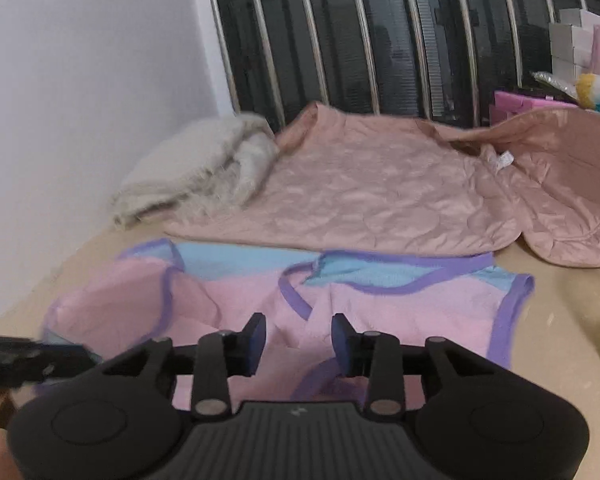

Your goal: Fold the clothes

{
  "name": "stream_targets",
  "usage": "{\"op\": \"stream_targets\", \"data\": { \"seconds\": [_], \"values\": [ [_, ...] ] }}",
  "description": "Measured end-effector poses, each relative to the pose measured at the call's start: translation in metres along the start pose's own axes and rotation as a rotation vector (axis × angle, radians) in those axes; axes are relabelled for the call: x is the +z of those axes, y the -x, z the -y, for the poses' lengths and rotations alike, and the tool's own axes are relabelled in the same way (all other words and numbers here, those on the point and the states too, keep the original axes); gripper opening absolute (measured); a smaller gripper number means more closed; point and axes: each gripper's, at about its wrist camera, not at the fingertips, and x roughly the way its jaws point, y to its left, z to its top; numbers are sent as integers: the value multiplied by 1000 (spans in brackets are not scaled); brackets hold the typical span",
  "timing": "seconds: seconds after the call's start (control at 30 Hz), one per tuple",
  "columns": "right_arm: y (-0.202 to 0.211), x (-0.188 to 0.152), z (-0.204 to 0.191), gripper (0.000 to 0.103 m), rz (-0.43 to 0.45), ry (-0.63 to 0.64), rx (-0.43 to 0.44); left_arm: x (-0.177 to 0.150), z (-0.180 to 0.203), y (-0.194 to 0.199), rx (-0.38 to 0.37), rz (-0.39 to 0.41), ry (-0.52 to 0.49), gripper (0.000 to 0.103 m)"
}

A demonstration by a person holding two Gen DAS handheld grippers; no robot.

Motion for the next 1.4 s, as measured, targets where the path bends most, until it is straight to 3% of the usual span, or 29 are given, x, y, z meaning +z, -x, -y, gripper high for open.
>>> {"op": "stream_targets", "data": {
  "seconds": [0.07, 0.1, 0.23, 0.3, 0.37, 0.43, 0.5, 0.63, 0.67, 0.7, 0.93, 1.0, 1.07, 1.13, 1.2, 1.33, 1.4],
  "values": [
    [-6, -3, 0, 3, -14, -22, -34, -3, 0, 3, 5, 3, -2, 48],
    [0, -5, 4, 2, 13, -60, -35, -4, -1, 4, 7, 3, 1, 48],
    [35, -13, 35, 2, 117, -247, 6, -7, -4, 7, 8, 11, 1, 48],
    [41, -16, 53, 8, 113, -302, 18, -7, -4, 6, 10, 13, 3, 48],
    [44, -18, 56, 9, 100, -279, 3, -8, -4, 7, 11, 17, 1, 48],
    [46, -19, 53, 21, 96, -246, -2, -9, -4, 8, 8, 22, -1, 48],
    [40, -15, 43, 41, 89, -211, 10, -10, -5, 9, 7, 21, -2, 48],
    [29, -8, 33, 38, 69, -175, 7, -11, -6, 11, 4, 26, 0, 48],
    [28, -7, 33, 11, 65, -179, -2, -11, -6, 12, 5, 27, 5, 48],
    [27, -6, 33, 3, 60, -183, -11, -11, -6, 12, 8, 27, 7, 48],
    [20, 1, 36, 4, 28, -210, -75, -14, -10, 15, -1, 36, 13, 48],
    [18, 2, 37, 9, 19, -218, -94, -15, -11, 15, -5, 43, 17, 48],
    [16, 1, 30, 10, 20, -163, -164, -16, -12, 16, -7, 49, 12, 48],
    [24, 6, 24, 17, 72, -139, -104, -17, -11, 16, -9, 50, 6, 49],
    [24, 18, 14, 44, 99, -93, -29, -16, -11, 16, -8, 50, 7, 49],
    [-19, 39, -1, 41, 20, -13, -29, -17, -10, 16, -8, 54, 14, 51],
    [-44, 41, -3, 24, -48, -9, -54, -17, -9, 16, -7, 55, 14, 52]
  ]
}}
